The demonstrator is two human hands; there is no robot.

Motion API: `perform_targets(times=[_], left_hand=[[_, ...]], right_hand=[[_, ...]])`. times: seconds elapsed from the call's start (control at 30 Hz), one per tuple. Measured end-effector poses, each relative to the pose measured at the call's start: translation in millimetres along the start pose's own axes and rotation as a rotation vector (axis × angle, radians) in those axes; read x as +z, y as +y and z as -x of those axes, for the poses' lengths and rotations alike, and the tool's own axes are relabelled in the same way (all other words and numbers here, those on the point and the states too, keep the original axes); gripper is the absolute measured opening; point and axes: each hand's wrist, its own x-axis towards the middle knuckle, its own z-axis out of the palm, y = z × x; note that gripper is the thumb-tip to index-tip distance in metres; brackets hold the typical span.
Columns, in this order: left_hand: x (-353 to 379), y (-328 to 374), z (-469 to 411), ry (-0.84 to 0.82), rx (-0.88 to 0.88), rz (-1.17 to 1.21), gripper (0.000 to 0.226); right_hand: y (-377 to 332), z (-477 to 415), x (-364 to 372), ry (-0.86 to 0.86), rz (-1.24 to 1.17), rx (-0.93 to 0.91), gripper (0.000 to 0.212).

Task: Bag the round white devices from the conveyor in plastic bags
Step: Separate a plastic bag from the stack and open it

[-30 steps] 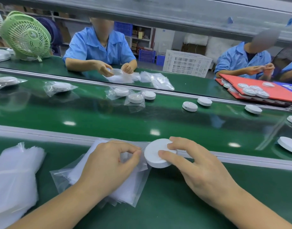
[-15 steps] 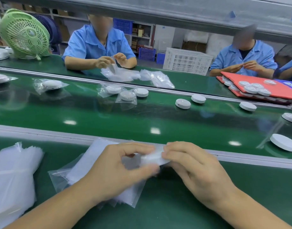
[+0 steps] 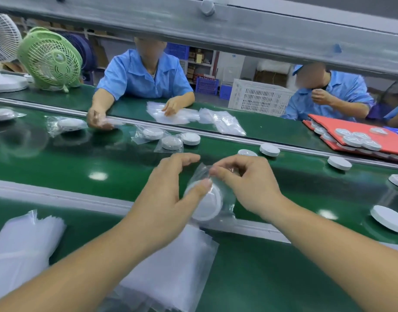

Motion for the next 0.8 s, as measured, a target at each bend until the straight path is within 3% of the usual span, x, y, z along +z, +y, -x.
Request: perform_targets(times=[0.1, 0.23, 0.3, 0.4, 0.53, 0.7, 0.8], left_hand=[[-16, -8, 14, -0.136, 0.132, -0.348, 0.030], [-14, -16, 29, -0.381, 0.179, -0.549, 0.037], [-6, -17, 32, -0.457, 0.210, -0.584, 0.040], [0, -16, 32, -0.561, 0.202, -0.564, 0.042], [5, -23, 37, -0.557, 0.220, -0.533, 0.044], [20, -25, 47, -0.484, 0.200, -0.544, 0.038], [24, -24, 50, -0.407, 0.230, -0.600, 0.042]], right_hand=[[25, -47, 11, 0.091, 0.163, 0.027, 0.016], [61, -109, 23, 0.170, 0.534, 0.026, 0.025], [78, -126, 32, 0.031, 0.679, 0.184, 0.034], [89, -124, 48, -0.286, 0.762, 0.278, 0.021], [74, -90, 48, -0.286, 0.608, 0.181, 0.033], [45, 7, 22, -0.305, 0.512, 0.003, 0.029], [38, 70, 2, -0.273, 0.504, -0.014, 0.028]])
